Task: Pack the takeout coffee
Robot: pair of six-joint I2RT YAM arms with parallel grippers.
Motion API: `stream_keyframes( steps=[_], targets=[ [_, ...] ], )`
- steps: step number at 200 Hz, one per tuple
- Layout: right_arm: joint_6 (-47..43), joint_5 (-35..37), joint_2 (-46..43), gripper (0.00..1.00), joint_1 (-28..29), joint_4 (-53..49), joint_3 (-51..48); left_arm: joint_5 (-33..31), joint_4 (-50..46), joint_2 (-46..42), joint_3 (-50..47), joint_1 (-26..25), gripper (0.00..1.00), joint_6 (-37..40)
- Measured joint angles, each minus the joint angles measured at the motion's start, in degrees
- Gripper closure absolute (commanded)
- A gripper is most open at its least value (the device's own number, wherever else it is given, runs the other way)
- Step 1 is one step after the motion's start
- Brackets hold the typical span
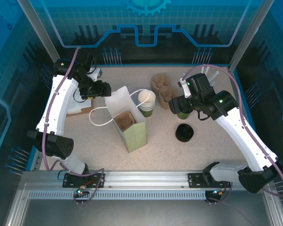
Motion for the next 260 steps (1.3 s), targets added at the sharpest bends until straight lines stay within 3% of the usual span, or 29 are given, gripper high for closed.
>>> stream_keyframes(
  steps=[45, 95, 122, 189, 260],
  targets=[
    [-0.35, -0.85, -0.09, 0.0, -5.18, -3.82, 0.74, 3.37, -0.74, 4.04, 0.0, 0.0, 0.26, 7.89],
    [0.13, -2.78, -2.36, 0.0, -12.48, -4.85, -6.27, 3.82, 1.66, 5.97, -1.38, -0.02, 0.58, 12.04],
    [0.72, -2.78, -1.88, 0.0, -13.53, -4.33, -12.31, 4.63, 3.48, 5.97, -1.95, -0.13, 0.64, 12.39],
    [1.22, -2.08, 6.54, 0.0, -14.75, 2.29, -15.56, 5.68, 5.44, 5.95, -1.97, -0.94, 0.68, 15.45],
    [1.86, -2.69, 15.5, 0.0, -15.8, 7.74, -14.47, 5.68, 5.51, 5.95, -1.97, -1.2, 0.63, 16.46]
  ],
)
